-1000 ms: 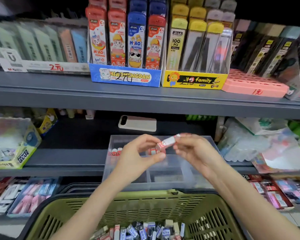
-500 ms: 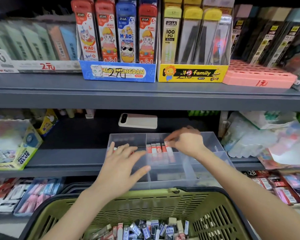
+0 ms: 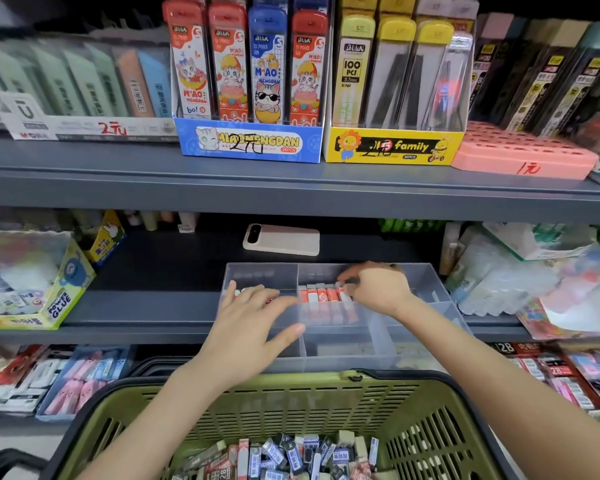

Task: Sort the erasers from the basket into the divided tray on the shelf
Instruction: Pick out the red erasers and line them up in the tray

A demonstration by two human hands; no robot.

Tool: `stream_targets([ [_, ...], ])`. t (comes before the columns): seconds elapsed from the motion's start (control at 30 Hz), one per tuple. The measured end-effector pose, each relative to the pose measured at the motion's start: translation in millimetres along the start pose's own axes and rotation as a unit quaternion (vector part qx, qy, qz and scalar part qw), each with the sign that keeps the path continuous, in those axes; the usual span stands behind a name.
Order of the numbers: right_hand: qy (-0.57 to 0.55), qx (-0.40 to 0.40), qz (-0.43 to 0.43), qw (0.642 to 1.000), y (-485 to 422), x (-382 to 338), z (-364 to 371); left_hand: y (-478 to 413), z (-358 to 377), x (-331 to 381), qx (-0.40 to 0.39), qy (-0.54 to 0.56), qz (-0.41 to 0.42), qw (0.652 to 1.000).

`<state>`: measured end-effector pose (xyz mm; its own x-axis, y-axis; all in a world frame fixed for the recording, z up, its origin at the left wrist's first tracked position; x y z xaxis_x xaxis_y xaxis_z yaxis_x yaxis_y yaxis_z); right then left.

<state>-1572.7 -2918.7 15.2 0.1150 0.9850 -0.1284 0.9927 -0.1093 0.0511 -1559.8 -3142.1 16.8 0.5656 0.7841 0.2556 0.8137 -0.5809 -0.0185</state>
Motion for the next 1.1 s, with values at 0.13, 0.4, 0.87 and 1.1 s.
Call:
stream_targets([
  [0.13, -0.002, -0.025, -0.002, 1.000, 2.0, 1.8, 0.3, -0.1, -0.6, 0.8, 0.002, 0.007, 0.001, 1.000],
  [0.4, -0.024, -0.025, 0.010, 0.999, 12.1, 3.9, -3.2, -0.7, 1.5, 1.0, 0.015, 0.009, 0.005, 1.000],
  [0.87, 0.114, 0.174, -0.051, 0.977, 59.2, -21.5, -26.1, 10.9, -13.3, 6.3, 0.123, 0.050, 0.044, 0.990],
  [1.1, -0.142, 0.305, -0.247, 0.909, 166.1, -60.9, 1.0, 79.7, -12.4, -1.1, 0.319, 0.122, 0.090, 0.936],
])
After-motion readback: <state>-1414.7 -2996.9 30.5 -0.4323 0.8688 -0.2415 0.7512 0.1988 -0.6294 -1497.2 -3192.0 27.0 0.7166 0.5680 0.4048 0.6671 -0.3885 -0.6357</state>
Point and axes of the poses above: each hand's wrist, its own y-axis away from the middle knuckle, its own z-axis out of the palm, x = y × z, the point moved 4 cm from there along -y, towards the middle knuckle, and after that the axes turned 5 degrees about -z, right-handed, at the moved point
